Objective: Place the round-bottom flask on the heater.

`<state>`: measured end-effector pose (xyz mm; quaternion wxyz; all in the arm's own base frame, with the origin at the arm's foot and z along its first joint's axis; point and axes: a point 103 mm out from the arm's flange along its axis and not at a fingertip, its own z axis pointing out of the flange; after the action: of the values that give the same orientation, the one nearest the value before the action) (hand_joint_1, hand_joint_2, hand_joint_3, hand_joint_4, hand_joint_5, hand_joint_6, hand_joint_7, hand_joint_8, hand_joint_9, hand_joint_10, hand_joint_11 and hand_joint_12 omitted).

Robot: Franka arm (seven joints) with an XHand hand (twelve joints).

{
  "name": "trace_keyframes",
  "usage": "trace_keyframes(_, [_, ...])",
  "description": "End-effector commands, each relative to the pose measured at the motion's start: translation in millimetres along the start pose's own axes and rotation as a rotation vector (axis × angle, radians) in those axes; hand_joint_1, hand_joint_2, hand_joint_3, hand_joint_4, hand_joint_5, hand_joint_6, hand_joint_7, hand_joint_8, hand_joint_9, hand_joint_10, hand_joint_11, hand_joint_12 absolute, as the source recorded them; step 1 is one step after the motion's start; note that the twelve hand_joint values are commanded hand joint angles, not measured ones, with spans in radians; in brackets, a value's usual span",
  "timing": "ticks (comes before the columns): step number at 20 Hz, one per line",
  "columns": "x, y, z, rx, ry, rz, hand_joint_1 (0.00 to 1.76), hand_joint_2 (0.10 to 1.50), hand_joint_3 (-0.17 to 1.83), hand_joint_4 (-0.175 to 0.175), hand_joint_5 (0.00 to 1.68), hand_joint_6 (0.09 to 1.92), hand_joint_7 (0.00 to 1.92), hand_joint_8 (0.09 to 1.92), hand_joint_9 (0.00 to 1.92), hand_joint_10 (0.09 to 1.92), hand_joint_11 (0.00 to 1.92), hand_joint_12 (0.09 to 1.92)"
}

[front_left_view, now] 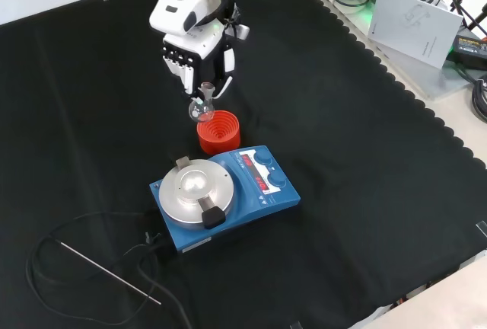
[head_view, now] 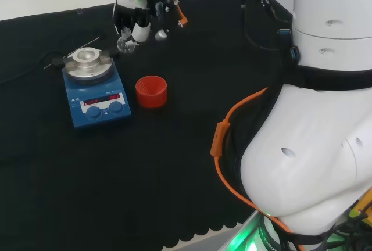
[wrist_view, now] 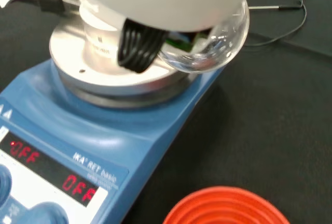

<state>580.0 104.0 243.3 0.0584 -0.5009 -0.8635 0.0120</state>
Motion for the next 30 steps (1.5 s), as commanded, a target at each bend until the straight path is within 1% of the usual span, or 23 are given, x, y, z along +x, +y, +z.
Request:
trace_keyframes(1, [4,17,-14,-0.002,0.004,0.026,1.33,0.51,0.91,-0.175,1.19,0.75,1.46,0.64,1.69,0.35,1.68,0.91])
trace_keyframes(3, [6,22,-17,-0.004,-0.001,0.035,1.33,0.50,0.92,-0.175,1.19,0.75,1.46,0.64,1.69,0.35,1.68,0.91])
trace_keyframes(7, [8,28,-18,-0.005,-0.001,0.038,1.33,0.50,0.92,-0.175,1.20,0.75,1.46,0.64,1.69,0.35,1.69,0.91])
trace_keyframes(15, [22,47,-20,0.003,-0.002,0.003,1.33,0.50,0.92,-0.175,1.20,0.75,1.46,0.64,1.69,0.35,1.69,0.91])
trace_keyframes(23, [31,57,-27,0.001,-0.008,-0.012,1.33,0.50,0.92,-0.175,1.20,0.75,1.46,0.64,1.69,0.34,1.69,0.91])
trace_keyframes(26, [40,64,-29,0.006,-0.015,-0.022,1.33,0.50,0.92,-0.175,1.20,0.75,1.46,0.64,1.69,0.34,1.69,0.91])
trace_keyframes(30, [50,72,-27,0.005,-0.004,-0.036,1.33,0.50,0.92,-0.175,1.20,0.75,1.46,0.64,1.70,0.34,1.69,0.91])
